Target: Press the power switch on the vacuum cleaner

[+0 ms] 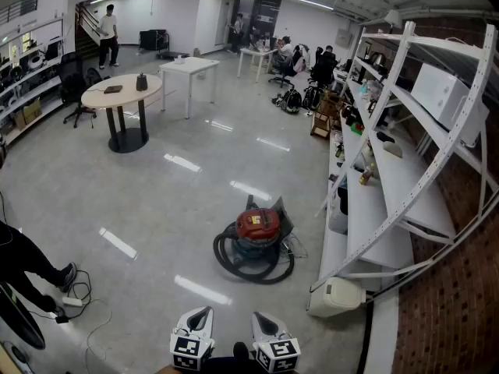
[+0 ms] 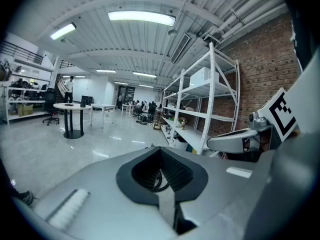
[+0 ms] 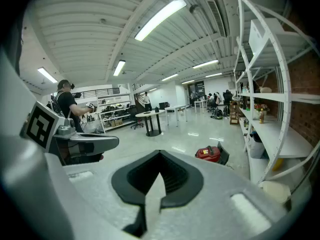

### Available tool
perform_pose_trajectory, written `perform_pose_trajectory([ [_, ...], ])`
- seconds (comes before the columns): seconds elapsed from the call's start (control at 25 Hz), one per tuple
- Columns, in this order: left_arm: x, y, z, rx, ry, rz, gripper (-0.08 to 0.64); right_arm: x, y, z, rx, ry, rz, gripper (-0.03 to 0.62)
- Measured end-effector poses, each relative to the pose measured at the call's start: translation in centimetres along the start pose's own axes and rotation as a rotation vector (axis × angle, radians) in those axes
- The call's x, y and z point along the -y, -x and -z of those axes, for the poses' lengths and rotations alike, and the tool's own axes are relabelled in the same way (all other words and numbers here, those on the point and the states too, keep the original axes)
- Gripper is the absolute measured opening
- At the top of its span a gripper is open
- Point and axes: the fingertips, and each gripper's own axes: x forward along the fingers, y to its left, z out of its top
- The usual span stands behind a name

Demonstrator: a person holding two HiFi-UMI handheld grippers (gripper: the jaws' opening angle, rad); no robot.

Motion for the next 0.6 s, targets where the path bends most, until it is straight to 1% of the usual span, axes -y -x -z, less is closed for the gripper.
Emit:
perform_pose_trajectory([
  [0.24, 1.4, -2.0, -0.6, -0.004, 0.010, -0.001, 0.017, 2.7, -0.2, -0.8, 0.011, 0.014, 0.002, -0.009],
  [0.48, 2.2, -3.6, -1.2, -0.008, 0.002, 0.004, 0.017, 4.1, -0.3, -1.3, 0.001, 0.012, 0.001, -0.009],
  [0.6, 2.3, -4.1, -1.4, -0.014, -0.007, 0.008, 0.017, 4.3, -0.6, -1.5, -0.001, -0.005, -0.014, -0.008],
])
